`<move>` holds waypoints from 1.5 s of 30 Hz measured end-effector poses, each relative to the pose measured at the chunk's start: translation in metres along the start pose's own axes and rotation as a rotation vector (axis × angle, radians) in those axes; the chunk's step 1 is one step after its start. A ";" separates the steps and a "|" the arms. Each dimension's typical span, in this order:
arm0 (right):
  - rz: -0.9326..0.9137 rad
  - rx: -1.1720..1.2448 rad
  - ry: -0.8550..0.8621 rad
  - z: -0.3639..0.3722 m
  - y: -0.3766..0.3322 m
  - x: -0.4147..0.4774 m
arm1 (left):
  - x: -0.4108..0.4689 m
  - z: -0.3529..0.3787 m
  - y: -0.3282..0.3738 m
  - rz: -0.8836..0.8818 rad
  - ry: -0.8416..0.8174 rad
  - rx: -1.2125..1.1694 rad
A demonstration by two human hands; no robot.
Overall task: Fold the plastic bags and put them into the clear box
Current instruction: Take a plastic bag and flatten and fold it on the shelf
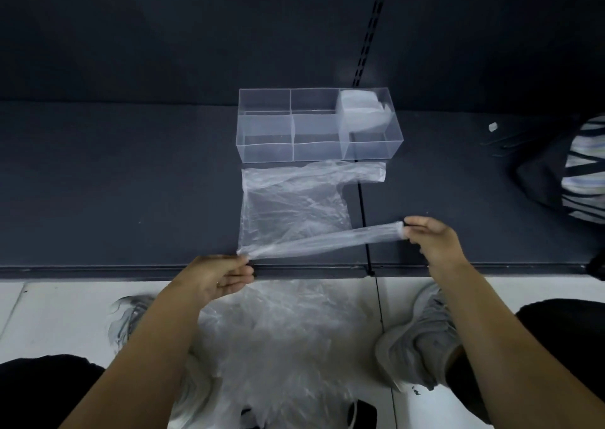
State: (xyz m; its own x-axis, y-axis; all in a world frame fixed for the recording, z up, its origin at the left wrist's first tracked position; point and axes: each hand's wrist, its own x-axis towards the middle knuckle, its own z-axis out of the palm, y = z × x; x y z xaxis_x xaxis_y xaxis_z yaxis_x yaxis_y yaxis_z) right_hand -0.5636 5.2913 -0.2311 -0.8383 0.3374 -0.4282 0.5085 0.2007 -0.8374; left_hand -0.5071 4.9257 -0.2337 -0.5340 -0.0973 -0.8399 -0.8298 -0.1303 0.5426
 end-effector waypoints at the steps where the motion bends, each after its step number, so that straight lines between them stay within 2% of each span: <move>1: 0.005 0.017 -0.010 -0.001 0.001 0.000 | 0.001 -0.002 0.000 -0.004 0.008 -0.041; 3: 0.036 0.071 -0.067 -0.003 0.000 -0.001 | 0.002 -0.003 0.000 -0.006 0.024 -0.079; 7: 0.148 0.279 -0.293 -0.007 -0.004 -0.005 | 0.004 -0.001 0.001 -0.007 0.044 -0.093; 10: 0.205 0.280 -0.449 -0.011 -0.009 -0.008 | 0.004 0.000 0.000 -0.003 0.055 -0.078; 15: 0.177 0.280 -0.617 -0.018 -0.018 -0.013 | 0.002 0.004 0.002 0.046 0.131 -0.042; 28: 0.214 -0.122 -0.963 -0.029 -0.051 -0.013 | -0.004 0.002 0.007 0.042 0.153 -0.018; 31: 0.106 -0.094 -0.822 -0.024 -0.051 -0.011 | -0.005 0.001 0.006 0.031 0.160 -0.033; 36: -0.208 -0.142 -0.243 0.004 -0.043 -0.008 | -0.006 0.001 0.005 0.033 0.167 -0.049; 38: -0.257 -0.224 0.014 0.019 -0.037 -0.008 | -0.007 0.002 0.004 0.038 0.177 -0.036; 41: -0.320 -0.367 0.302 0.042 -0.031 -0.011 | -0.008 0.007 0.003 0.047 0.199 -0.010; 43: -0.327 -0.424 0.427 0.053 -0.032 -0.013 | -0.008 0.009 0.002 0.055 0.214 0.021; 45: -0.294 -0.405 0.448 0.061 -0.035 -0.012 | -0.007 0.011 0.000 0.069 0.223 0.050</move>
State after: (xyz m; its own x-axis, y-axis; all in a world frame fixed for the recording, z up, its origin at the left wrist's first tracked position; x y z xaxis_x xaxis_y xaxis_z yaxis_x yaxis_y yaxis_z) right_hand -0.5829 5.2238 -0.2178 -0.8352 0.5472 0.0538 0.3780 0.6425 -0.6666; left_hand -0.5053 4.9373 -0.2274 -0.5454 -0.3209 -0.7743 -0.8025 -0.0668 0.5929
